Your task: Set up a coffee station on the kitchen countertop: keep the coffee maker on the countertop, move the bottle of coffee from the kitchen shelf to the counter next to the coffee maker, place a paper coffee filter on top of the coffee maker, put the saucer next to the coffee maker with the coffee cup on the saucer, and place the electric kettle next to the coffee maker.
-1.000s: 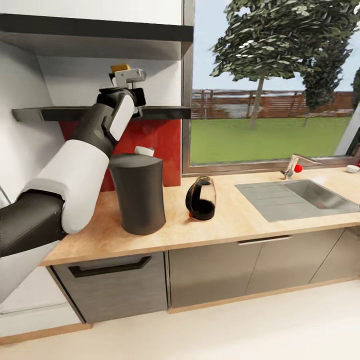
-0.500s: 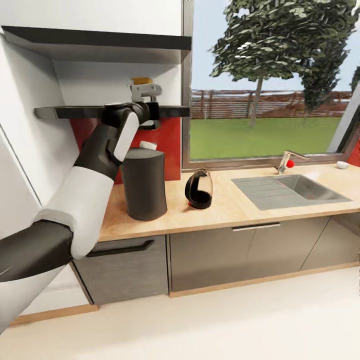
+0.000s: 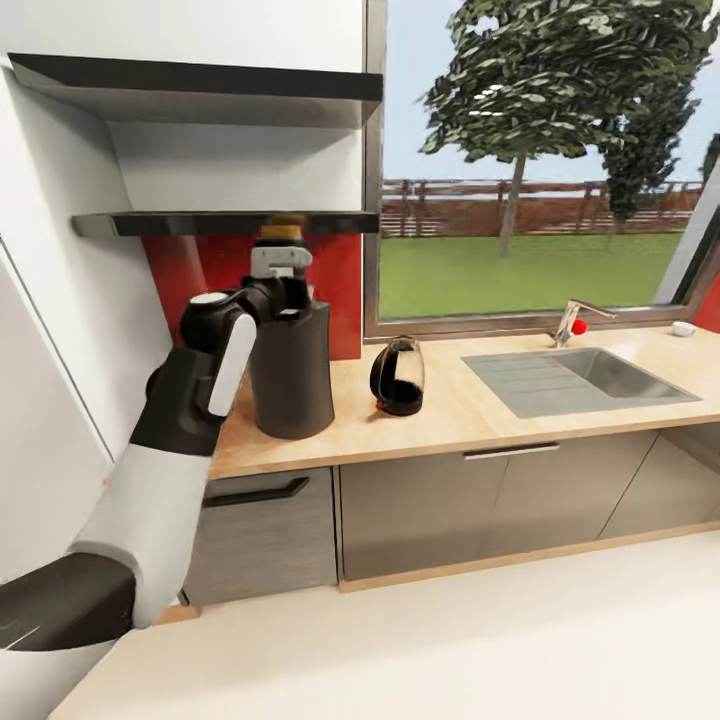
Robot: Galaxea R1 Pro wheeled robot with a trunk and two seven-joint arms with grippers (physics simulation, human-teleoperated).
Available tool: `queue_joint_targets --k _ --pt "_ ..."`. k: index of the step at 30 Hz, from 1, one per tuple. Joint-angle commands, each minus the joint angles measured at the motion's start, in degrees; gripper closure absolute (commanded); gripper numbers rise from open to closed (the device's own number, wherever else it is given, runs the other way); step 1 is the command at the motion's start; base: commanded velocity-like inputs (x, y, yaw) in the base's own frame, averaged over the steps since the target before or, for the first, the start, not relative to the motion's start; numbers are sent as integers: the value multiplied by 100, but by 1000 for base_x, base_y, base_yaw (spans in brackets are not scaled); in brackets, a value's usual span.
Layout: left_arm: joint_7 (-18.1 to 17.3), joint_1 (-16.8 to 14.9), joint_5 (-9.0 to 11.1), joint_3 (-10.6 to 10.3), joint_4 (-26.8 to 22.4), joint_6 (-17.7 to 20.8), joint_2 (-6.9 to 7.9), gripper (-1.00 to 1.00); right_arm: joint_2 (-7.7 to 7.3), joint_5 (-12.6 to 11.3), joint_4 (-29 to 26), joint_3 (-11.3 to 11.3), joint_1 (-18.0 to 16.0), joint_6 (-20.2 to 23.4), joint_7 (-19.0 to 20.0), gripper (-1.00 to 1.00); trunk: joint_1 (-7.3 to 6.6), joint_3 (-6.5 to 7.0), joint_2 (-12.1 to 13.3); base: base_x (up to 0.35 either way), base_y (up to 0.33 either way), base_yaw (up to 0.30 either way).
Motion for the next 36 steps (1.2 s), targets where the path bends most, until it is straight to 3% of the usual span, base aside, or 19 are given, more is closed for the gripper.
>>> queue_joint_targets --k 1,2,3,5,10,14,19,23,24,27,30,33,36 --pt "39 130 117 -1 -105 14 113 100 -1 -52 -2 51 -3 -11 -14 -100 3 -11 -15 0 0 0" --pt "55 535 114 35 -387 11 484 100 6 -54 -2 54 -3 -17 -14 -100 3 -11 -15 0 0 0" --pt "56 581 114 48 -420 10 539 100 6 -55 -2 55 -3 -17 -14 -100 3 -11 -15 0 0 0" --pt "60 767 119 205 -544 2 805 100 22 -55 -2 55 -3 -18 -14 -100 3 -11 -15 0 0 0" --pt "61 1221 115 693 -659 -10 1154 100 114 -47 -2 56 -3 -19 -14 -100 3 -11 -15 0 0 0" --pt "66 1429 115 939 -669 -69 1407 100 121 -46 -2 56 -3 -19 -14 -100 3 -11 -15 0 0 0" --pt "110 1927 105 1002 -662 -237 1482 100 122 -46 -2 56 -3 -19 -14 -100 3 -11 -15 0 0 0" --pt "246 2375 105 1014 -643 -962 1487 100 122 -46 -2 56 -3 -25 -14 -100 3 -11 -15 0 0 0" --pt "326 2598 107 1159 -635 -1216 1488 100 122 -46 -2 56 -3 -27 -14 -100 3 -11 -15 0 0 0" --pt "353 2830 111 1471 -617 -1336 1485 100 122 -46 -2 56 -3 -27 -11 -100 3 -11 -15 0 0 0" --pt "359 3020 113 1630 -591 -1493 1479 100 122 -46 -2 56 -3 -28 -6 -100 3 -11 -15 0 0 0" --pt "355 3270 114 1624 -587 -1656 1465 100 122 -46 -2 53 -3 -28 -5 -100 3 -11 -15 84 0 0" --pt "345 3320 115 1615 -587 -1676 1462 100 122 -46 -2 48 -3 -28 -5 -100 3 -11 -15 274 0 0"
